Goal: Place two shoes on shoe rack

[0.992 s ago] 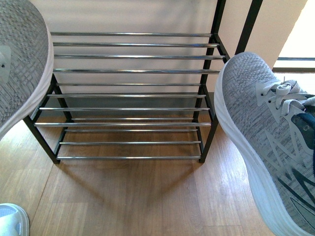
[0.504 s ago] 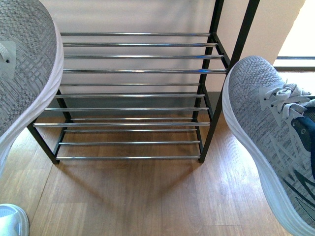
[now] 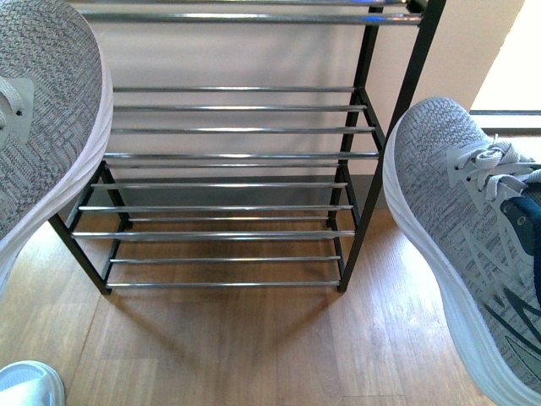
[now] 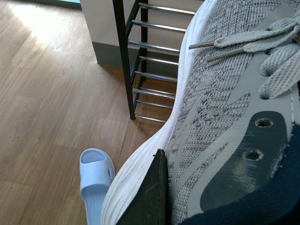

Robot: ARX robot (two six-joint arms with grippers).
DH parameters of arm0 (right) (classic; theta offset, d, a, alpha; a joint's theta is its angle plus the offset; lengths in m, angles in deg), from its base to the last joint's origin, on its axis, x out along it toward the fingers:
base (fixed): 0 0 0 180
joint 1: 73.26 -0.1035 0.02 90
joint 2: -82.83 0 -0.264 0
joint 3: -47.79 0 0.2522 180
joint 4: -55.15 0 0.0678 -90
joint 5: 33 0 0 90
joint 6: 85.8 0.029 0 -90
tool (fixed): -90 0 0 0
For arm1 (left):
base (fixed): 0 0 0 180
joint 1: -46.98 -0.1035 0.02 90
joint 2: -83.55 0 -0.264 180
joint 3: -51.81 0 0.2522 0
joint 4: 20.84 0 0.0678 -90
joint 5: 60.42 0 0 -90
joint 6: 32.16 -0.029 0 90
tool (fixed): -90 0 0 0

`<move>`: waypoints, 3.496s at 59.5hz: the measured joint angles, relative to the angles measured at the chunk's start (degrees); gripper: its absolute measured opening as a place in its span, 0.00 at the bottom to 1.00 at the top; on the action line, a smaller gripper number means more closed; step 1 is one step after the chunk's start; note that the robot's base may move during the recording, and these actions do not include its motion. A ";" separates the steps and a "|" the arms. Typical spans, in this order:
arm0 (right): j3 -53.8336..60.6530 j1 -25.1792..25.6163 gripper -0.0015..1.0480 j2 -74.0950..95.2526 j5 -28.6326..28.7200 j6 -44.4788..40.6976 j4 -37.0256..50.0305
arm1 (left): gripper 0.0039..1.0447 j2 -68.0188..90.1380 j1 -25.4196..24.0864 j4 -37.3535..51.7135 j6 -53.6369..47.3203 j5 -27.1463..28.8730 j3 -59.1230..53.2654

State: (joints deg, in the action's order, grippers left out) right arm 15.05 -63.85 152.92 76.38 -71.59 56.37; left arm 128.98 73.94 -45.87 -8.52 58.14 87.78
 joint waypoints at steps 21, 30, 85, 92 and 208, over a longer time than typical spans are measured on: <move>-0.02 0.00 0.01 0.00 -0.02 0.00 0.00 | 0.01 0.00 0.00 0.00 0.00 0.07 0.00; -0.02 0.00 0.01 -0.02 -0.02 0.00 0.00 | 0.01 0.00 0.00 0.00 0.00 0.11 0.00; -32.37 -18.88 0.01 17.92 -25.11 7.23 -0.46 | 0.01 0.00 0.00 0.00 0.00 0.02 0.00; -42.56 -20.24 0.01 25.55 -26.27 10.64 -6.51 | 0.01 0.00 0.00 0.00 0.00 0.00 0.00; -38.36 -12.31 0.91 19.04 -13.18 1.18 2.23 | 0.01 0.00 0.00 0.00 0.00 0.02 0.00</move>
State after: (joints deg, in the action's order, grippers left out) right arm -23.31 -76.15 171.95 63.20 -70.41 58.60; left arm 128.98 73.94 -45.87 -8.52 58.16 87.78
